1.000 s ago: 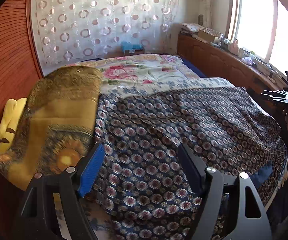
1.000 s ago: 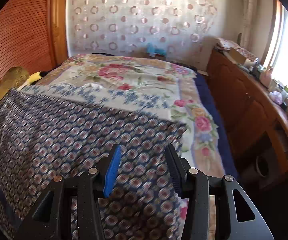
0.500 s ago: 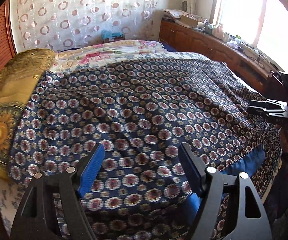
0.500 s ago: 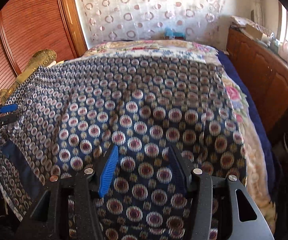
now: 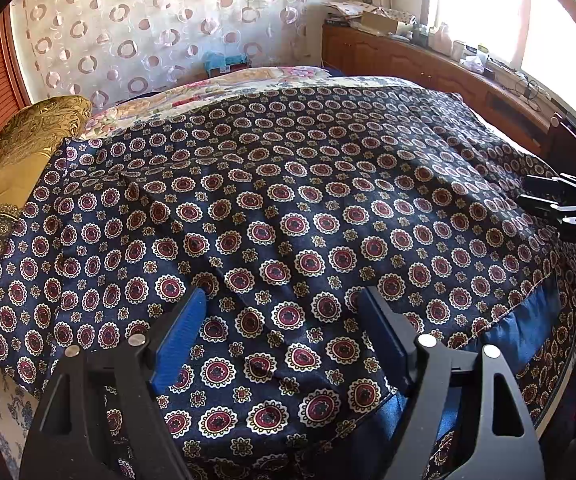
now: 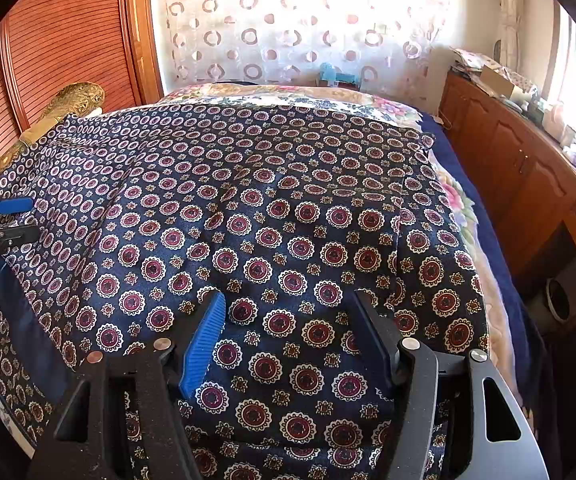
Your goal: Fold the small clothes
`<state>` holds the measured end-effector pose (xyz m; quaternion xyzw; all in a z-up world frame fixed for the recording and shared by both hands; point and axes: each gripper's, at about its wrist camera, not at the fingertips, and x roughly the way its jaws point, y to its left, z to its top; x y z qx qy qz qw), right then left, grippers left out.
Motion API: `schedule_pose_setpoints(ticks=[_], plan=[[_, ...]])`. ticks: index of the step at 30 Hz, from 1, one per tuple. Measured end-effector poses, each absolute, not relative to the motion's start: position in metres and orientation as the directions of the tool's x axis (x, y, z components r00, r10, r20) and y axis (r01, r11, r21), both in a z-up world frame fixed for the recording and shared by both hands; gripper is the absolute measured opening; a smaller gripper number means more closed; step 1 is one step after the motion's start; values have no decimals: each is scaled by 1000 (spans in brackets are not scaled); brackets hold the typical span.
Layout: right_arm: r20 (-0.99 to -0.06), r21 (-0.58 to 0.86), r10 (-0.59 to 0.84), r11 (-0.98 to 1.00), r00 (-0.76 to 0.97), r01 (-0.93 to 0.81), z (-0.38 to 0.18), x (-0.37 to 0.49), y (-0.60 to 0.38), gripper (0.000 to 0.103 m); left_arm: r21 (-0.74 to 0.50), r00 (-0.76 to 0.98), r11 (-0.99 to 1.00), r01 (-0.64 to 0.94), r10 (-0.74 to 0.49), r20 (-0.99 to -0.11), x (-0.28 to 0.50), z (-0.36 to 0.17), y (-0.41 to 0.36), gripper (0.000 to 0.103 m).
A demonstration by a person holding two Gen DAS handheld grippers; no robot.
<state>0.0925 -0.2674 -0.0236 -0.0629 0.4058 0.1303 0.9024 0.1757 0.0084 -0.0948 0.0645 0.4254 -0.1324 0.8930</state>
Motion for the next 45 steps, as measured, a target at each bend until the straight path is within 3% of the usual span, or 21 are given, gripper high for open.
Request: schedule_pose_setpoints(ticks=[7, 17, 20, 23, 27, 33, 40, 43, 45], plan=[[-747, -7, 187, 957, 638, -289, -31, 98, -259, 67, 9, 598, 959, 282, -168, -783, 179, -96, 7, 90], [-747, -8, 188, 957, 638, -291, -31, 98, -259, 68, 7, 594, 956, 293, -176, -785, 174, -97, 10, 90], [-748, -9, 189, 956, 637, -293, -30, 99, -259, 68, -39, 602, 949, 312, -229, -765, 162, -92, 23, 89], [-747, -8, 189, 956, 637, -293, -31, 99, -259, 68, -96, 621, 951, 295, -267, -737, 149, -82, 48, 83], [-747, -8, 190, 956, 637, -294, -31, 99, -259, 68, -55, 698, 978, 200, -182, -693, 129, -62, 94, 73], [-747, -8, 190, 956, 637, -295, -31, 100, -259, 69, -26, 749, 998, 58, -61, -660, 123, -47, 152, 41], [-747, -8, 192, 955, 637, -296, -31, 100, -260, 69, 82, 738, 997, 11, 47, -673, 137, -66, 161, 37], [-747, -6, 192, 955, 637, -295, -31, 100, -259, 69, 70, 727, 997, 42, 18, -687, 143, -71, 160, 28], [-747, -7, 192, 955, 637, -296, -31, 100, -259, 69, 85, 728, 995, 45, 26, -685, 146, -72, 158, 28]])
